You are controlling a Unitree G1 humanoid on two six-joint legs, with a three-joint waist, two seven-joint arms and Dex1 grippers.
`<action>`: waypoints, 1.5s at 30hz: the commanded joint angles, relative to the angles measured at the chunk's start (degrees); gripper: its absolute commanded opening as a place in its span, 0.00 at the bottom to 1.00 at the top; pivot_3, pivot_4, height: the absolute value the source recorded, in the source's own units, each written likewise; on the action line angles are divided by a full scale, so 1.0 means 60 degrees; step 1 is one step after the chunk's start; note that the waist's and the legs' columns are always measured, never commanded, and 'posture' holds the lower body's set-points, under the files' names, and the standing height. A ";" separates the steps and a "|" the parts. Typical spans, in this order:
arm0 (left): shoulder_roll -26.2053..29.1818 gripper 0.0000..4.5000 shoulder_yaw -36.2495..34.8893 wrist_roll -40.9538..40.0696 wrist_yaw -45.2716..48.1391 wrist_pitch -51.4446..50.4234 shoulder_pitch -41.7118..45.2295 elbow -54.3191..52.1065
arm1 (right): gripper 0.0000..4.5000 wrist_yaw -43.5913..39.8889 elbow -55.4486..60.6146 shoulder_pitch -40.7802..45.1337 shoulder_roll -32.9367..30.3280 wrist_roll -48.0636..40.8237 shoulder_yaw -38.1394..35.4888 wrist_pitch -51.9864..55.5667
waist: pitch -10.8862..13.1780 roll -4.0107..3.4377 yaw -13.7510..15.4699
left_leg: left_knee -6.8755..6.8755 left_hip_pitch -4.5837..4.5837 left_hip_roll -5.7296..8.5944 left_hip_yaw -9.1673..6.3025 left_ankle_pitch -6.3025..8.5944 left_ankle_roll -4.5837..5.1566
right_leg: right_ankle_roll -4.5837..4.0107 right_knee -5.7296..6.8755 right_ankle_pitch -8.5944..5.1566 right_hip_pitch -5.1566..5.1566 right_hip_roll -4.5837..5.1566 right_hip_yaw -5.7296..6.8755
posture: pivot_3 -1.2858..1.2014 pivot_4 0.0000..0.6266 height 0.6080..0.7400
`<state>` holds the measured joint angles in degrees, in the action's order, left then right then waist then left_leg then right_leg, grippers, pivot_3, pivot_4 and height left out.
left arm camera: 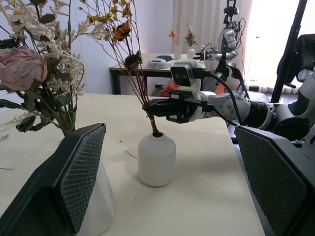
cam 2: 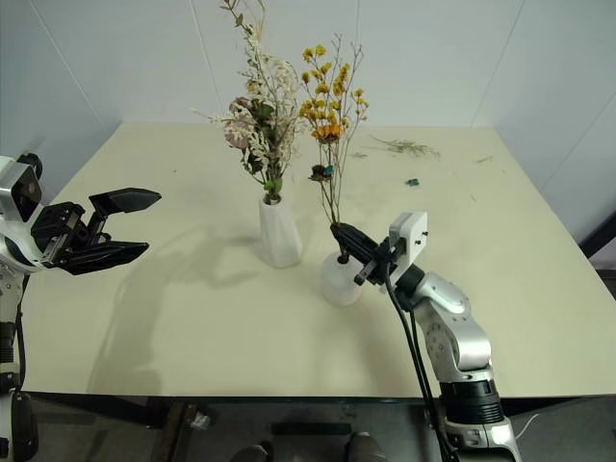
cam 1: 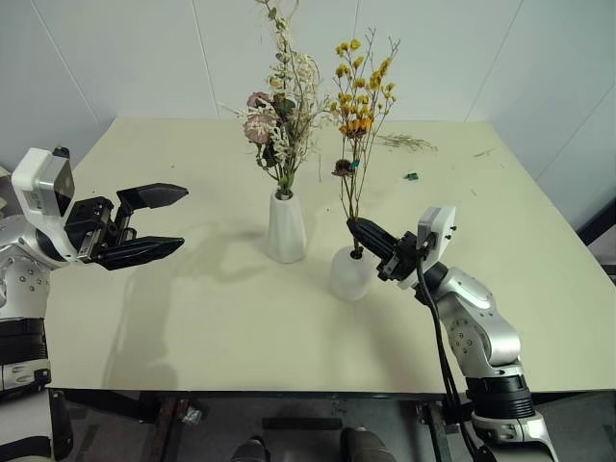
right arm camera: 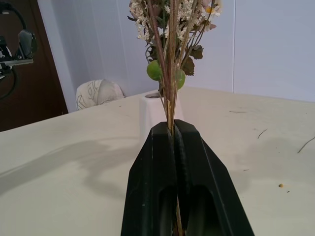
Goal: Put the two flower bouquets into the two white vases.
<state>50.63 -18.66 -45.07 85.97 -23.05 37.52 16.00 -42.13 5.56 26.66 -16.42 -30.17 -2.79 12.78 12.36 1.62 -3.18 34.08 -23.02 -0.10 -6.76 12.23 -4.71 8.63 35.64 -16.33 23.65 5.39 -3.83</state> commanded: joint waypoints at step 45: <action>0.0057 1.00 -0.0191 -0.0041 0.0288 0.0113 0.0077 -0.0196 | 0.01 -0.0115 -0.0081 -0.0390 -0.0132 0.0359 0.0087 -0.0024 | 0.0001 -0.0001 -0.0004 | -0.0001 -0.0005 0.0001 0.0001 0.0000 0.0000 | 0.0000 -0.0003 0.0000 0.0002 0.0000 0.0001 | 0.52 0.24 1.00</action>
<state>50.08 -18.64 -44.90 85.97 -22.52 37.57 16.14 -42.34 3.41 24.75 -17.07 -27.61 -1.58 13.54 12.36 1.62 -3.21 34.07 -23.05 -0.10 -6.76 12.23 -4.71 8.63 35.63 -16.33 23.66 5.39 -3.82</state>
